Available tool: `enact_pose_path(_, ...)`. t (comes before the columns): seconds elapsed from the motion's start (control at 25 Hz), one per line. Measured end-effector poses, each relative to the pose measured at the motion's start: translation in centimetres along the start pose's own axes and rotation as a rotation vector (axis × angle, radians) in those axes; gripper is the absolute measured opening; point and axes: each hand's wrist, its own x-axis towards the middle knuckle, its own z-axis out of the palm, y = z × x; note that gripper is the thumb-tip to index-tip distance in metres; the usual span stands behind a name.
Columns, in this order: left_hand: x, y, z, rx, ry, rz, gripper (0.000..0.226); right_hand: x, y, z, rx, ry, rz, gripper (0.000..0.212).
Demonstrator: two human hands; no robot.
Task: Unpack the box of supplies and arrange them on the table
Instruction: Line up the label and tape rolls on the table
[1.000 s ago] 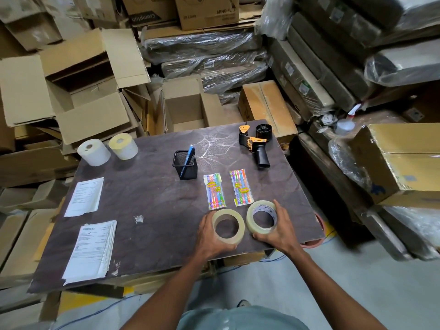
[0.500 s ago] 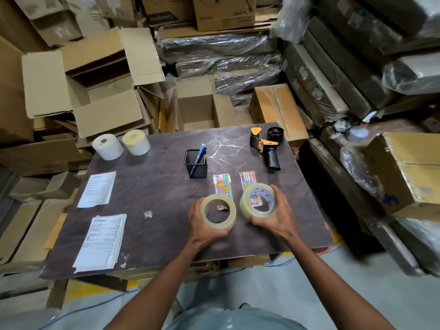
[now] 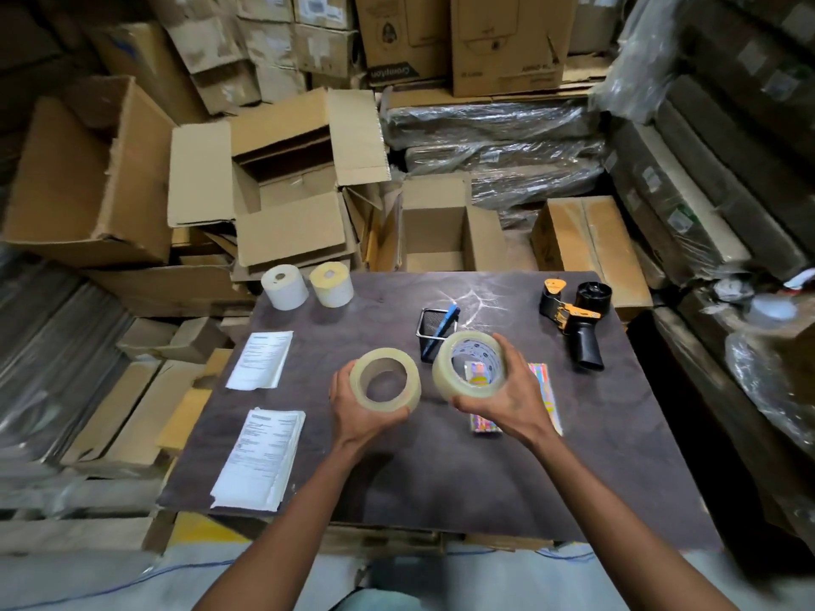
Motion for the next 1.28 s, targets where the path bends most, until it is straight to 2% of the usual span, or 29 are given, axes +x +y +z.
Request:
enact_pose_path(0.16,4.2,0.2,-1.6,0.023,-0.012,-0.026,0.099,2.7,-2.4,3.0,0.002,0.015,-0.018,0.090)
enact_pose_path(0.4,12.7,0.4,-2.1,0.160,-0.054,-0.046,0.107,9.2,-4.8,7.1,-0.047,0.028,-0.057,0.097)
enact_pose_path(0.64,20.5,-0.2,0.0,0.119,-0.069,-0.108,0.106,16.7,-5.1,9.6,-0.117,0.025,-0.044,0.098)
enact_pose_path(0.92,24.9,-1.7,5.0,0.069,-0.109,-0.176,0.108,26.1,-1.1,9.4,-0.215,-0.077,0.041,0.114)
enact_pose_path(1.28,27.2,-4.5,10.7,0.164,-0.027,-0.285,0.106,32.9,5.8,9.3,-0.291,-0.248,0.036,0.109)
